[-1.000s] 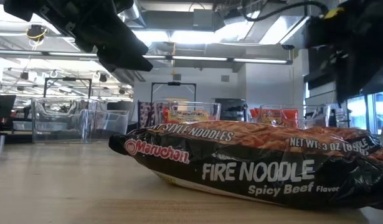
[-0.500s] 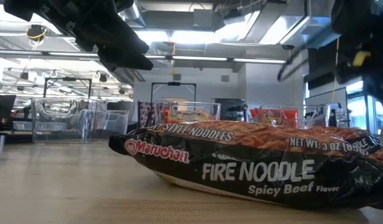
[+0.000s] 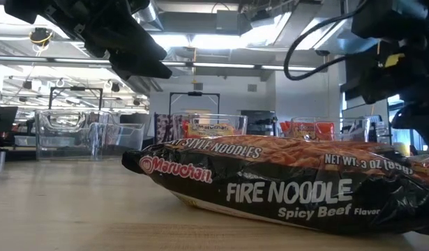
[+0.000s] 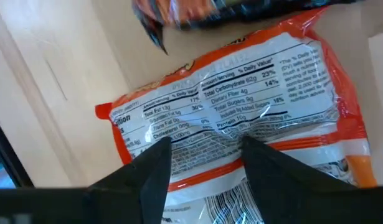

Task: Sort Maruchan noodles
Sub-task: Put the top orange noodle pack into the right transparent bin

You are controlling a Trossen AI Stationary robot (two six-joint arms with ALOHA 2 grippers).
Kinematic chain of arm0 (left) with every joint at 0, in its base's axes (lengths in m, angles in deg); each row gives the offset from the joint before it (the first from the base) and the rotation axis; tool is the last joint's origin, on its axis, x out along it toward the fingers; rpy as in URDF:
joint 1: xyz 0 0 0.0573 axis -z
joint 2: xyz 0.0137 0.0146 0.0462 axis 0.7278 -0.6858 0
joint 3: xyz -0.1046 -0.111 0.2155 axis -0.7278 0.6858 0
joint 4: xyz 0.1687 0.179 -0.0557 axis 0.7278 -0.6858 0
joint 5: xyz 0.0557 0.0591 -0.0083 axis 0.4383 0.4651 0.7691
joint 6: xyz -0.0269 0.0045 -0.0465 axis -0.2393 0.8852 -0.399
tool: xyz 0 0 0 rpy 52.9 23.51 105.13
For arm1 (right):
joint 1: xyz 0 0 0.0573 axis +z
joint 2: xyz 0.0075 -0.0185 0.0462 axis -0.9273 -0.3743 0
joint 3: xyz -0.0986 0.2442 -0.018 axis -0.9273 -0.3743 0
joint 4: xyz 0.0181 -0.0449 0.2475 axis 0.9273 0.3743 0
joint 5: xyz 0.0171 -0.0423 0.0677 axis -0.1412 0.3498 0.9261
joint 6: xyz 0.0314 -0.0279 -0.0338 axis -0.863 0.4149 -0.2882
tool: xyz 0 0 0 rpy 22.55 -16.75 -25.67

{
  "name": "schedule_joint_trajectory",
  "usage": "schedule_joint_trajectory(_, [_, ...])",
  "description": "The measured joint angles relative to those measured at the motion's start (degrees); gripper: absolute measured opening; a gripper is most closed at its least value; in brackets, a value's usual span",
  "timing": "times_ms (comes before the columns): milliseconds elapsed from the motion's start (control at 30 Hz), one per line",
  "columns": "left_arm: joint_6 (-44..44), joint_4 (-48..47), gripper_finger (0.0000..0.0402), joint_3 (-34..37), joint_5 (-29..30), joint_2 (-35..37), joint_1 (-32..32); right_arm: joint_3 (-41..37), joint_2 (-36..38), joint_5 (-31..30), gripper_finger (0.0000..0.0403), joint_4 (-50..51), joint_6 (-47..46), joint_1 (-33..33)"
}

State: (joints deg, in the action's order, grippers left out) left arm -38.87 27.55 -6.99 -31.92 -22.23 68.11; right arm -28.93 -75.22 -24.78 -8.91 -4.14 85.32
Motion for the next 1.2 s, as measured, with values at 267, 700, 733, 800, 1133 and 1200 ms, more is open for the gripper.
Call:
schedule_joint_trajectory(267, [0.5,0.02,0.0221,0.0,0.03,0.0,0.0,10.44,0.96,-0.81,0.0198,11.86,-0.84,0.0])
schedule_joint_trajectory(700, [0.17,0.28,0.0221,0.0,-0.22,0.0,0.15,13.16,-2.22,-2.41,0.0198,-6.92,-13.74,5.69])
schedule_joint_trajectory(733, [0.15,0.31,0.0221,0.0,-0.52,0.0,0.15,13.16,-2.23,-3.3,0.0198,-6.1,-13.77,6.88])
schedule_joint_trajectory(800, [0.15,0.29,0.0221,0.0,-0.56,0.0,0.15,13.16,-2.23,-5.77,0.0198,-3.97,-13.57,9.71])
schedule_joint_trajectory(1133, [0.02,0.55,0.0221,0.0,0.33,0.0,0.15,13.14,-2.21,-29.92,0.0198,0.21,-11.62,21.4])
schedule_joint_trajectory(1200, [0.01,0.55,0.0221,0.0,0.57,0.0,0.15,13.14,-2.22,-31.87,0.0198,-0.89,-12.17,21.39])
